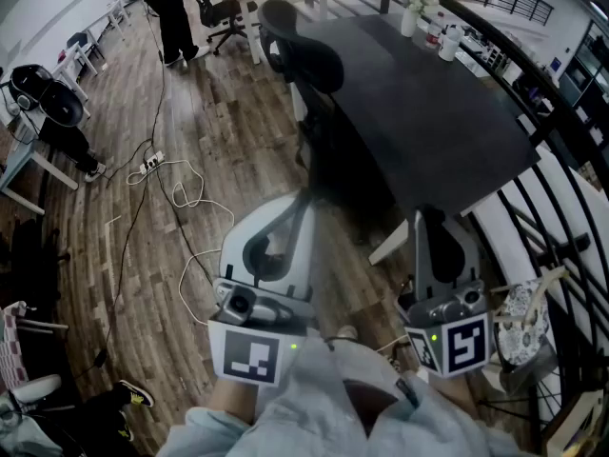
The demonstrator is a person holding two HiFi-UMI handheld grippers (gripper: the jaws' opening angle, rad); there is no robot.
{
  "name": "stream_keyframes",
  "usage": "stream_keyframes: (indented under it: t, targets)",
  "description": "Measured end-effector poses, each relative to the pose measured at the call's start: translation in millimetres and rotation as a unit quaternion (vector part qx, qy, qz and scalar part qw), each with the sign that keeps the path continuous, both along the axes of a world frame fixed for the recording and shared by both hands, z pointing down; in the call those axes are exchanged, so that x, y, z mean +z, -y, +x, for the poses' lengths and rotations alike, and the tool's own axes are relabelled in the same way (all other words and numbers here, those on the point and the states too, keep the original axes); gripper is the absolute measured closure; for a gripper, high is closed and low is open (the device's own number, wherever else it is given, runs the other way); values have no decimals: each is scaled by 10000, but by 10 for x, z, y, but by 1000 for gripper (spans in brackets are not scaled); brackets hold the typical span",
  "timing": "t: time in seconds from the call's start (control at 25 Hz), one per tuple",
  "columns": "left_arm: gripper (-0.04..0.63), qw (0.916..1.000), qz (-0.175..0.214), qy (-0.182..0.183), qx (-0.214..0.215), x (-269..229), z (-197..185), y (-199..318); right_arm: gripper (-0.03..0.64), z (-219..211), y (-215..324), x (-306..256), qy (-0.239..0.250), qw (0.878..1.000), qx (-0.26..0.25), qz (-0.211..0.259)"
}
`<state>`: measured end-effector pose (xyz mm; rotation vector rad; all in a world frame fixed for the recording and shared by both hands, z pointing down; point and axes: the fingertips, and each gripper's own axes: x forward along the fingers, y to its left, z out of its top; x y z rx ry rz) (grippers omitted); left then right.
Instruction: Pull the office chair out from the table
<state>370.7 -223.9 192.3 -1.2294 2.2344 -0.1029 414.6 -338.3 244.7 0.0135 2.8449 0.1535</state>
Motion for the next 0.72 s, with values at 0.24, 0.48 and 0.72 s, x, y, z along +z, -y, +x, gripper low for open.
stream_keyframes:
  t: [0.24,0.48,0.72]
  targets:
    - [603,10000,-7,-6,-15,8,-89,-27,614,-99,-30,13,-15,10000,-12,3]
    - [603,10000,-33,21,-7,19,-200,-37,614,-216,-34,33,-35,10000,13,-48]
    - [603,10000,-51,2,7,46,-334,-86,614,-332,-70,42,-66,9999,38,-71]
